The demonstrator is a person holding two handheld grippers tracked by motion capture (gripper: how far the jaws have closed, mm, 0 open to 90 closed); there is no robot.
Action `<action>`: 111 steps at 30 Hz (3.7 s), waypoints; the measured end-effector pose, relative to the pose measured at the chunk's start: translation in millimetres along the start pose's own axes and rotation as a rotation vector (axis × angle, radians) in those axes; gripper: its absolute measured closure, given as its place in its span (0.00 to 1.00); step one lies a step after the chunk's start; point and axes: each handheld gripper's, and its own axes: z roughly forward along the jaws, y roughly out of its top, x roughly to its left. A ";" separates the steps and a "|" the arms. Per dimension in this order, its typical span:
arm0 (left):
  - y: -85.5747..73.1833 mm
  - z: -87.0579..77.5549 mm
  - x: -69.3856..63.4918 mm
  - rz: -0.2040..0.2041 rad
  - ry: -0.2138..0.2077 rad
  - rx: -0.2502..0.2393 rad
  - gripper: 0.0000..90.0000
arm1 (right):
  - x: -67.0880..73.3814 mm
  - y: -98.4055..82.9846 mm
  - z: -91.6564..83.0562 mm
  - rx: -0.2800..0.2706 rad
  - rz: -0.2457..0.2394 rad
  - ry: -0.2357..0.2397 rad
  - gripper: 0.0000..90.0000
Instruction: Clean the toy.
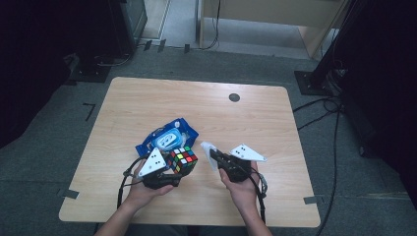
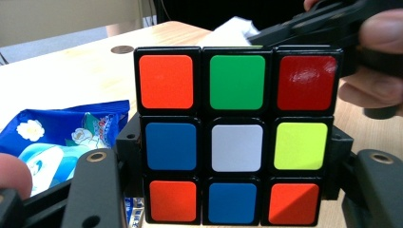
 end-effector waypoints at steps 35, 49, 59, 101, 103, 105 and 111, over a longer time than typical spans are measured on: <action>1.6 7.0 -19.5 0.061 0.061 -0.024 0.37 | 69.6 3.0 9.1 -0.037 0.217 0.164 0.37; -7.4 3.3 -11.7 0.142 -0.009 -0.019 0.33 | 54.7 19.2 -7.2 -0.014 0.213 0.157 0.38; -6.3 1.3 -14.0 0.220 0.035 -0.028 0.33 | 52.2 26.5 -11.4 0.067 0.210 0.210 0.38; -5.1 3.5 -9.2 0.155 0.117 -0.007 0.38 | 46.8 31.2 -10.8 0.123 0.177 0.204 0.34; -5.5 -0.7 1.5 0.106 0.135 -0.011 0.38 | 41.6 36.6 -17.7 0.083 0.171 0.192 0.34; -5.4 -3.9 8.1 0.074 0.146 -0.014 0.38 | 35.5 37.8 -19.7 0.065 0.170 0.179 0.35; -4.6 -6.0 10.2 0.063 0.137 -0.023 0.38 | 18.5 17.9 -1.3 0.090 -0.012 -0.007 0.40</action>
